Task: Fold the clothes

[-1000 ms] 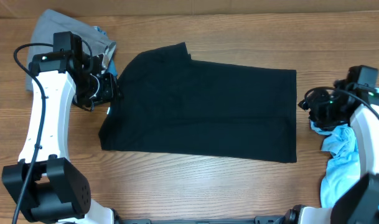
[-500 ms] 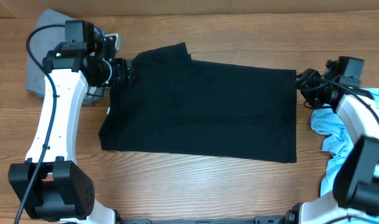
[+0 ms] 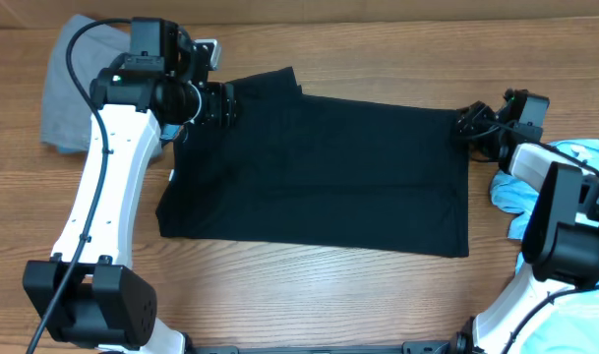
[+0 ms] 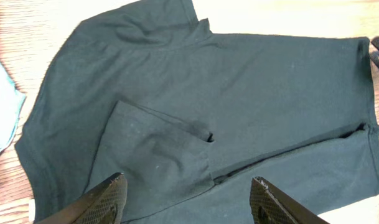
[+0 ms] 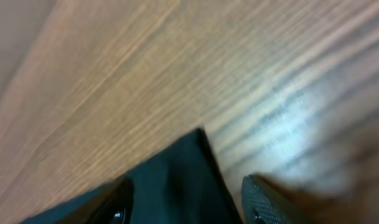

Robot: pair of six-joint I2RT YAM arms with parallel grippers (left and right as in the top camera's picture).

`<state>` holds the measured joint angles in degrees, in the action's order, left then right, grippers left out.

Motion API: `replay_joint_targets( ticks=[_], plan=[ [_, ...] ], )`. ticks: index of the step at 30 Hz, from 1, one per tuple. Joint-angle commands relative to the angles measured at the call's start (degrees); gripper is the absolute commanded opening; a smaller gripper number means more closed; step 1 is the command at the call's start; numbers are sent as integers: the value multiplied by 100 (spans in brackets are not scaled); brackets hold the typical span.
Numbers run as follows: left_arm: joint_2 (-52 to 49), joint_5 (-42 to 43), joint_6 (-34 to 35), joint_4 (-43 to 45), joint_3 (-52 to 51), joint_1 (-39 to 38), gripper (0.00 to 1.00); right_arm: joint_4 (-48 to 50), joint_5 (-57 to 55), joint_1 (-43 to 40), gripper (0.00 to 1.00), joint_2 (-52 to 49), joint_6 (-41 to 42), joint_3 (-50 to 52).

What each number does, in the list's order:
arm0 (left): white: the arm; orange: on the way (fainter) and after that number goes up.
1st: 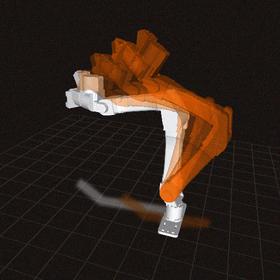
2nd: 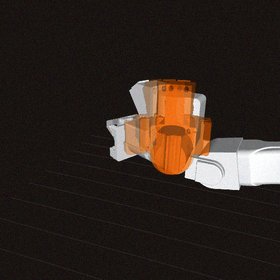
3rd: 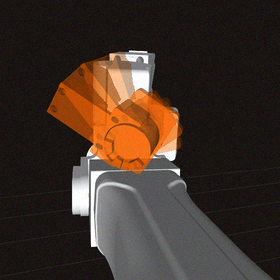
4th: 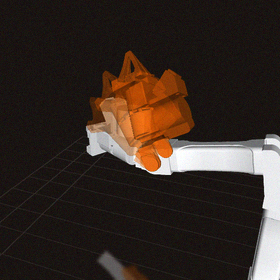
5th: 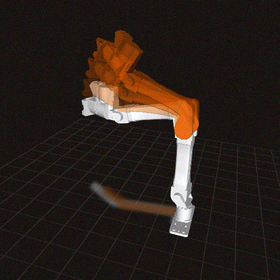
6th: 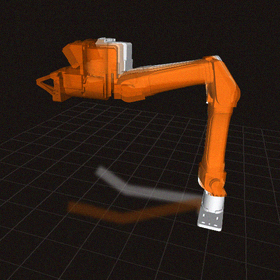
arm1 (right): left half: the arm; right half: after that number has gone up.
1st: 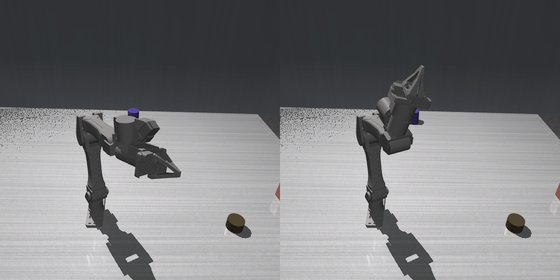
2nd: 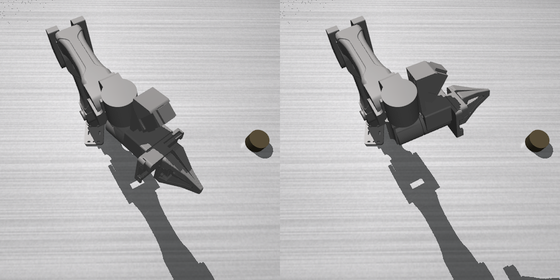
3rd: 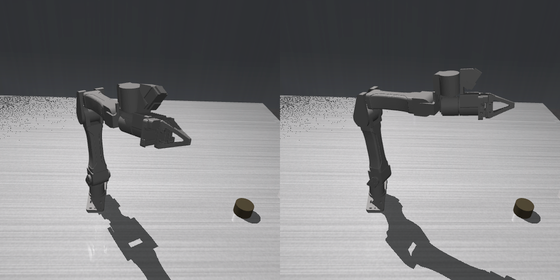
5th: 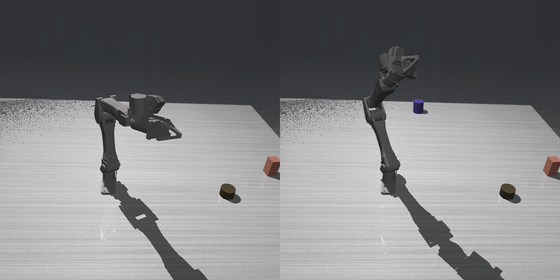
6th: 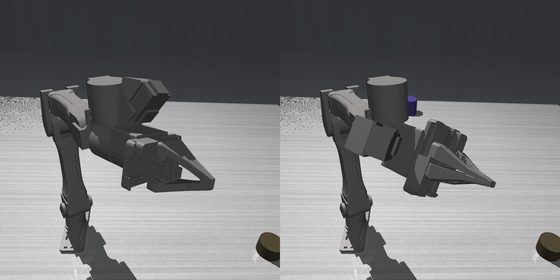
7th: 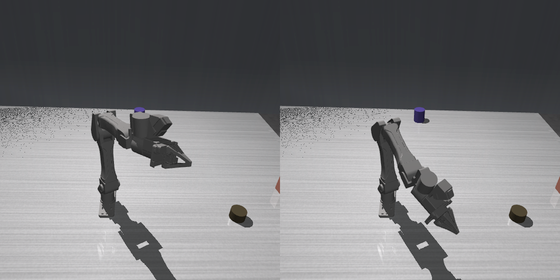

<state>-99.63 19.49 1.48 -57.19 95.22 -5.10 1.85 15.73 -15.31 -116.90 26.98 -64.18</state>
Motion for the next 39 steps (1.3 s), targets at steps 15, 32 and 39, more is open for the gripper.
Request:
replay_joint_targets(
  ticks=[15, 32, 39],
  plan=[
    [35, -608, -66, -33, 129, -214, 62, -245, 286, 407, 15, -254, -535, -26],
    [-1504, -734, 35, 1969, 142, -289, 61, -3668, 885, 365, 4, 2566, -984, -116],
    [-2367, -629, 107, 3220, 146, -380, 68, -5010, 748, 769, 4, 2669, -973, -114]
  ],
)
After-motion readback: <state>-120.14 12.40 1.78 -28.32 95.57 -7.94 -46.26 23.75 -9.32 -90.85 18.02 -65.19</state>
